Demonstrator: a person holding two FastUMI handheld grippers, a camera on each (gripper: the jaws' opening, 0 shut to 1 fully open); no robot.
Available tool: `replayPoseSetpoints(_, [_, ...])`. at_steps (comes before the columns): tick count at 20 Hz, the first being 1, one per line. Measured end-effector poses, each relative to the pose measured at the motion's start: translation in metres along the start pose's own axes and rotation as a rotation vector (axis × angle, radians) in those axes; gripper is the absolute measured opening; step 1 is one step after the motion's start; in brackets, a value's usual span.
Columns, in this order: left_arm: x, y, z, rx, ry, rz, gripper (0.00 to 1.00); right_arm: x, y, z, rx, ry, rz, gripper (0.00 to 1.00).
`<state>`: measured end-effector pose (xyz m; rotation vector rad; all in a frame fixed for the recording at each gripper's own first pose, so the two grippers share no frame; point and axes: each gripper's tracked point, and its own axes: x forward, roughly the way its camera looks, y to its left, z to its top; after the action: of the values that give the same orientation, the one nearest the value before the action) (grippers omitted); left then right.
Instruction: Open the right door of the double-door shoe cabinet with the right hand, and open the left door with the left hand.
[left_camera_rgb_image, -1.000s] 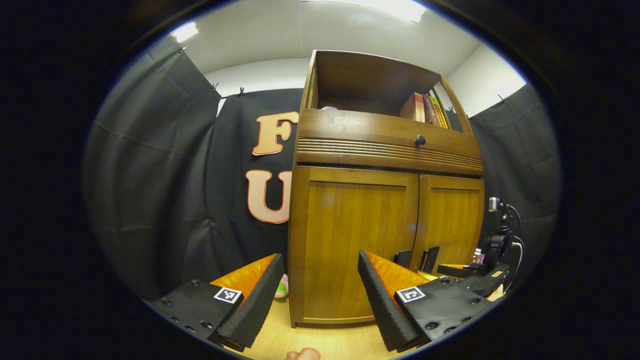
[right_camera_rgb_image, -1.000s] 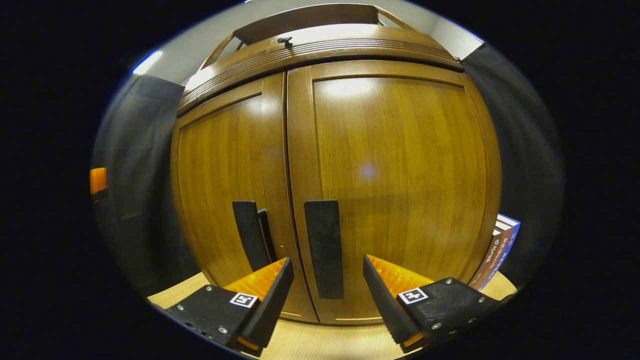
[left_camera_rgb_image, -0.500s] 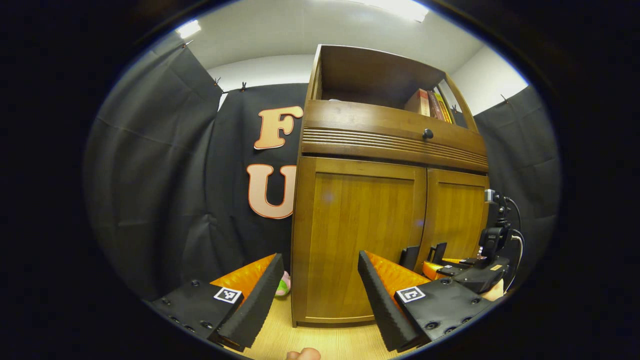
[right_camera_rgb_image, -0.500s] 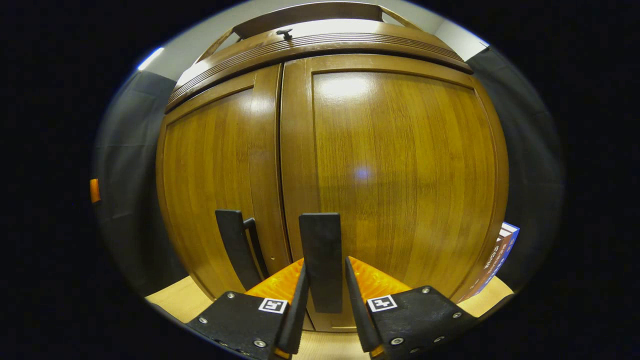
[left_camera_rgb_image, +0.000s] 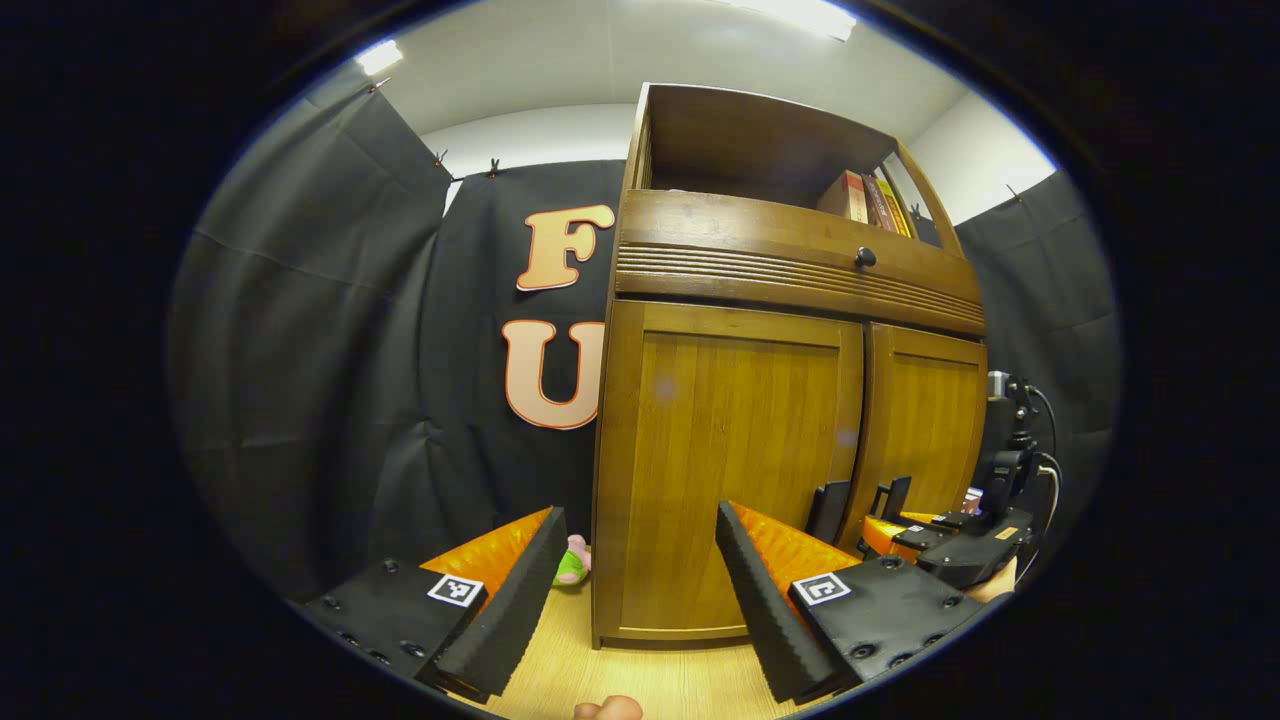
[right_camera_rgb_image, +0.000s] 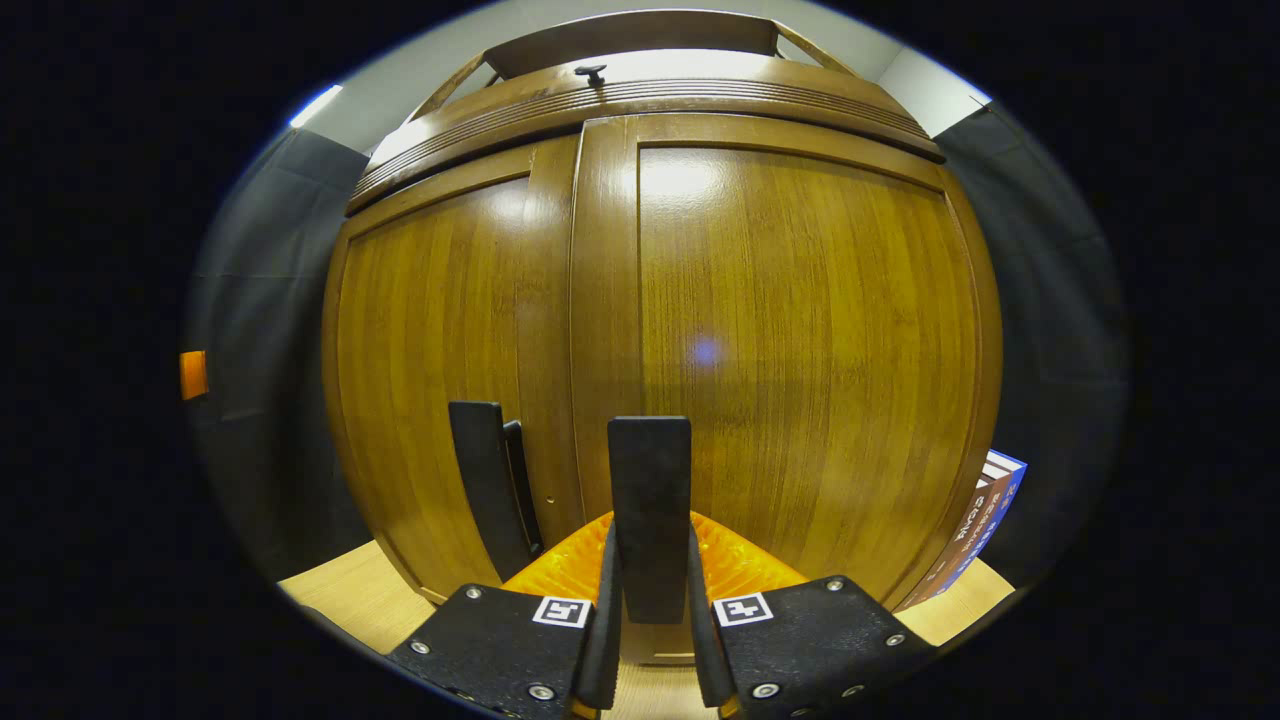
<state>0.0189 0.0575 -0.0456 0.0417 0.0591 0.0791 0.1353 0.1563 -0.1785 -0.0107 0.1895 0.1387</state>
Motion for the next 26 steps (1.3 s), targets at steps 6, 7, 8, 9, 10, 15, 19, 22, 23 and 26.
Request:
replayPoseSetpoints(6, [-0.003, 0.0, 0.0, -0.006, 0.004, 0.007, 0.96, -0.031, -0.003, -0.001, 0.011, 0.0, 0.04, 0.31])
replayPoseSetpoints(7, [-0.005, -0.001, 0.001, -0.007, 0.0, 0.006, 0.96, -0.037, -0.005, -0.002, 0.022, 0.006, 0.052, 0.31])
replayPoseSetpoints(8, [-0.005, -0.002, 0.002, -0.006, -0.003, 0.005, 0.96, -0.042, -0.006, -0.002, 0.028, 0.011, 0.062, 0.31])
replayPoseSetpoints(9, [-0.007, -0.002, 0.002, -0.005, -0.006, 0.004, 0.96, -0.047, -0.007, -0.001, 0.028, 0.01, 0.068, 0.31])
replayPoseSetpoints(10, [-0.008, -0.004, 0.004, -0.005, -0.008, 0.001, 0.96, -0.052, -0.008, -0.001, 0.025, 0.009, 0.07, 0.31])
replayPoseSetpoints(15, [-0.018, -0.013, 0.008, 0.006, -0.018, -0.021, 0.95, -0.072, -0.015, -0.002, 0.028, -0.002, 0.071, 0.31])
replayPoseSetpoints(19, [-0.023, -0.011, 0.012, 0.002, -0.02, -0.016, 0.96, -0.087, -0.021, 0.0, 0.022, -0.012, 0.068, 0.31])
replayPoseSetpoints(22, [-0.029, -0.011, 0.013, -0.006, -0.019, -0.015, 0.95, -0.101, -0.028, 0.0, 0.021, -0.011, 0.064, 0.31])
replayPoseSetpoints(23, [-0.031, -0.011, 0.013, -0.009, -0.018, -0.017, 0.95, -0.106, -0.031, 0.0, 0.02, -0.014, 0.062, 0.31])
replayPoseSetpoints(26, [-0.037, -0.012, 0.013, -0.008, -0.015, -0.022, 0.95, -0.122, -0.039, 0.0, 0.015, -0.019, 0.05, 0.31])
